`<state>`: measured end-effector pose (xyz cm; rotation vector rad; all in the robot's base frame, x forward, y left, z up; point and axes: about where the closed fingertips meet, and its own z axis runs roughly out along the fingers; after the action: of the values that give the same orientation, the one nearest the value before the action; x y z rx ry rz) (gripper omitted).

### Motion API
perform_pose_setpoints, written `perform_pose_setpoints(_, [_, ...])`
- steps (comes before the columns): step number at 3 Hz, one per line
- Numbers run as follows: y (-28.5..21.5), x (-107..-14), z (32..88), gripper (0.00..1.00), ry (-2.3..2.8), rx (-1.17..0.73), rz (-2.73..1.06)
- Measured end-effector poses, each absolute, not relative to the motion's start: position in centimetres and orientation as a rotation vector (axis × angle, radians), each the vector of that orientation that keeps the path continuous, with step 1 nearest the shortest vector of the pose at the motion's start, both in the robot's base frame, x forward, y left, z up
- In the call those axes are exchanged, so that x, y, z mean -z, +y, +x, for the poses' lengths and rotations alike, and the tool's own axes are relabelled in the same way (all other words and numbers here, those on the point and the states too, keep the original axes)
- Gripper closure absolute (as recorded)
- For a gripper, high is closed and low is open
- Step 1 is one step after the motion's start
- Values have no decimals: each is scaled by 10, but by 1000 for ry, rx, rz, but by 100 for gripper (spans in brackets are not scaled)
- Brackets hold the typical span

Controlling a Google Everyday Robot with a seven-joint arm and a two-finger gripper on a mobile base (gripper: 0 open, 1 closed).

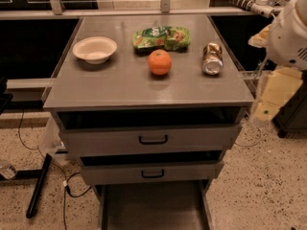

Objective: Place orange into bottom drawer

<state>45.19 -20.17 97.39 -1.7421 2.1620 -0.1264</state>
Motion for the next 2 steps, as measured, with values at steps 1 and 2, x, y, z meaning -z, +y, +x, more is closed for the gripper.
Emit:
perform_pose_setpoints(1, [-171, -967, 481, 0, 2035, 110, -1766])
perform_pose_setpoints(2, [-143, -960, 510, 0, 1910, 40, -1769])
